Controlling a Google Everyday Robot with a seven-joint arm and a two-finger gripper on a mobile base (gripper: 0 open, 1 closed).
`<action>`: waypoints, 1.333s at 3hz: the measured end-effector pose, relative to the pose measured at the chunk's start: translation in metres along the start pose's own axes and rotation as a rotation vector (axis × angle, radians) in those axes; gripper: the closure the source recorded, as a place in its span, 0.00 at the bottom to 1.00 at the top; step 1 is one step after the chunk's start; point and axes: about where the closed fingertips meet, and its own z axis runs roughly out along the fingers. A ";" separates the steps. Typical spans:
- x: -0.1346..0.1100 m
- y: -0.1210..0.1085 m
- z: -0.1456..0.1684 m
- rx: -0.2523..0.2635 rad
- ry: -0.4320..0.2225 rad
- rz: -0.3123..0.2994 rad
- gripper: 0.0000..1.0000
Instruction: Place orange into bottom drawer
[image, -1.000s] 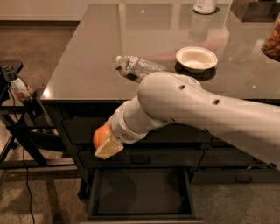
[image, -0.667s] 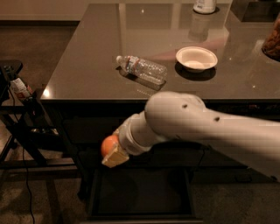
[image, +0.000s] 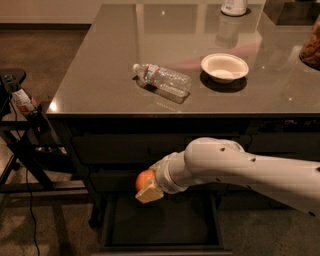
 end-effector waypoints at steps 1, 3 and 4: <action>0.001 0.000 0.001 0.000 0.001 0.001 1.00; 0.062 -0.023 0.045 0.024 -0.036 0.144 1.00; 0.095 -0.034 0.072 0.015 -0.040 0.216 1.00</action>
Offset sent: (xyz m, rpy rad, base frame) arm 0.0107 -0.0352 -0.1007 0.0983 0.0842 -0.1826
